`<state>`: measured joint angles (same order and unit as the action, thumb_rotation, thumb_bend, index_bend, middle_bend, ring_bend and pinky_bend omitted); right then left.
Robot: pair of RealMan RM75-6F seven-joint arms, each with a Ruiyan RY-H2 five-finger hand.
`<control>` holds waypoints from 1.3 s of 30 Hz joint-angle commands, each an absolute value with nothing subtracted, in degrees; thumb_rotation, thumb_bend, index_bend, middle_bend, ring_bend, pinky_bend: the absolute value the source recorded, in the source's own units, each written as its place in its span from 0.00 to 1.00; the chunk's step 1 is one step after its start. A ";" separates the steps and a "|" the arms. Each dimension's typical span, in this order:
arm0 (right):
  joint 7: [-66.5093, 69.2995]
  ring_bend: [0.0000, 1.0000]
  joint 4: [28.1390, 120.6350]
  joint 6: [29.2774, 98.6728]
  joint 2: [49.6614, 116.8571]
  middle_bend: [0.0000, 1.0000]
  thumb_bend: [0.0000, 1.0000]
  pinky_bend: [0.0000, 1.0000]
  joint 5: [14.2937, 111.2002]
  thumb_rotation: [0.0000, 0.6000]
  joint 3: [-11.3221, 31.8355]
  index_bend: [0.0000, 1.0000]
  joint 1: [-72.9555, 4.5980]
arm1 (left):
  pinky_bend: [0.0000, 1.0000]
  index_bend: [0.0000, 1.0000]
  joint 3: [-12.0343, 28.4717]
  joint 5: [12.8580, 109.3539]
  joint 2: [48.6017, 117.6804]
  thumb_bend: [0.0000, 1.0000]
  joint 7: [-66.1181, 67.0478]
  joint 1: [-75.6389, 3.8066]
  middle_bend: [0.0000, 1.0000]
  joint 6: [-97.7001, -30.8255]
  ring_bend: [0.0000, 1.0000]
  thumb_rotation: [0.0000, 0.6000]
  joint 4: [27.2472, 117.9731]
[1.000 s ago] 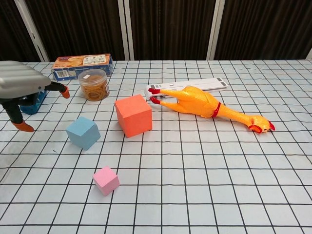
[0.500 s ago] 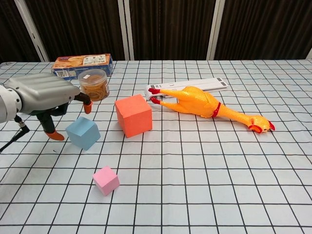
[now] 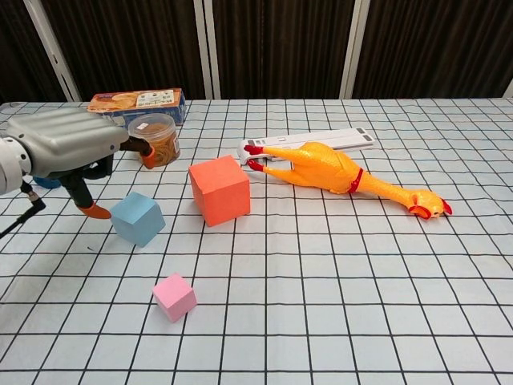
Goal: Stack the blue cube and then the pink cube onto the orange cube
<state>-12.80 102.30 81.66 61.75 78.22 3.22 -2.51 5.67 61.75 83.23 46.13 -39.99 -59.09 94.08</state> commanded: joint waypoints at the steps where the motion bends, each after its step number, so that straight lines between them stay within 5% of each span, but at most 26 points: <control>1: -12.90 0.19 102.34 81.52 61.72 0.07 0.12 0.22 78.04 1.00 3.23 0.17 -2.57 | 1.00 0.29 5.38 60.50 83.33 0.00 45.94 -40.28 0.96 -58.10 0.98 1.00 93.99; 13: -12.41 0.19 102.61 81.68 61.48 0.07 0.12 0.22 78.02 1.00 3.24 0.17 -2.52 | 1.00 0.26 4.92 57.34 83.98 0.00 47.16 -41.51 0.96 -57.56 0.98 1.00 93.69; 39: -11.35 0.19 102.27 81.04 61.27 0.07 0.12 0.23 77.77 1.00 3.16 0.17 -2.77 | 1.00 0.37 3.96 55.12 86.87 0.12 45.35 -43.55 0.96 -55.98 0.98 1.00 90.39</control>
